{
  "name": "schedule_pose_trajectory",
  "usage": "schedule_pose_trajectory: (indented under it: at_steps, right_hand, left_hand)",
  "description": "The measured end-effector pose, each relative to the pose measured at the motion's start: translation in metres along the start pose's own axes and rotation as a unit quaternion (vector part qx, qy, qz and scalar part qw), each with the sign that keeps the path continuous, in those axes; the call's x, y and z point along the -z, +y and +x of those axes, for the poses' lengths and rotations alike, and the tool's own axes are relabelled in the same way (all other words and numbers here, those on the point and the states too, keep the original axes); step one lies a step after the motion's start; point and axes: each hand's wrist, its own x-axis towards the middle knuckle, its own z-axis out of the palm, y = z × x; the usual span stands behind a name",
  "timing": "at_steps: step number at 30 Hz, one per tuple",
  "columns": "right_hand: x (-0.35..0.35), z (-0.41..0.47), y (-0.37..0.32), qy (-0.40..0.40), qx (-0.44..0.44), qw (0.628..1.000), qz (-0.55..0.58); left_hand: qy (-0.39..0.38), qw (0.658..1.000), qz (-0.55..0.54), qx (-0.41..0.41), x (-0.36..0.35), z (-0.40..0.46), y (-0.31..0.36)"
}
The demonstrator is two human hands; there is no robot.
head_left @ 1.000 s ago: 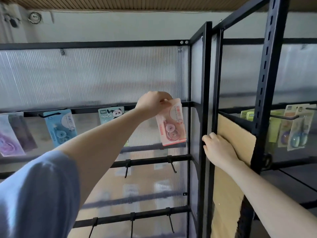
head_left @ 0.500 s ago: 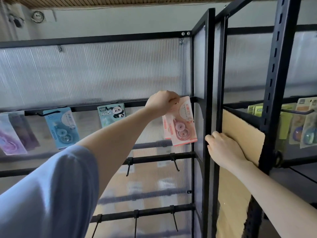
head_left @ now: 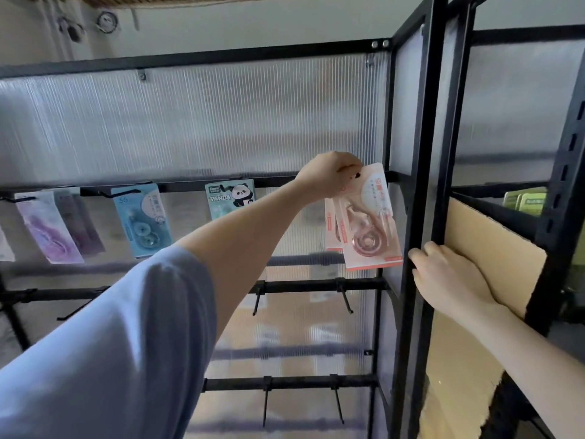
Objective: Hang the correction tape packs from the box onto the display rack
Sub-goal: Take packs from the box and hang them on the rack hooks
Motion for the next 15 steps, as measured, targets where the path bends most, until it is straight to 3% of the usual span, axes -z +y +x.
schedule_pose_trajectory:
  at_steps: [5, 15]
  right_hand:
    - [0.000, 0.000, 0.001, 0.000, 0.001, 1.000, 0.001]
    - [-0.005, -0.001, 0.003, 0.070, 0.028, 0.997, 0.005]
  left_hand:
    - [-0.017, 0.999, 0.045, 0.016, -0.004, -0.001, -0.006]
    - [0.059, 0.982, 0.179, -0.010, -0.021, 0.002, -0.017]
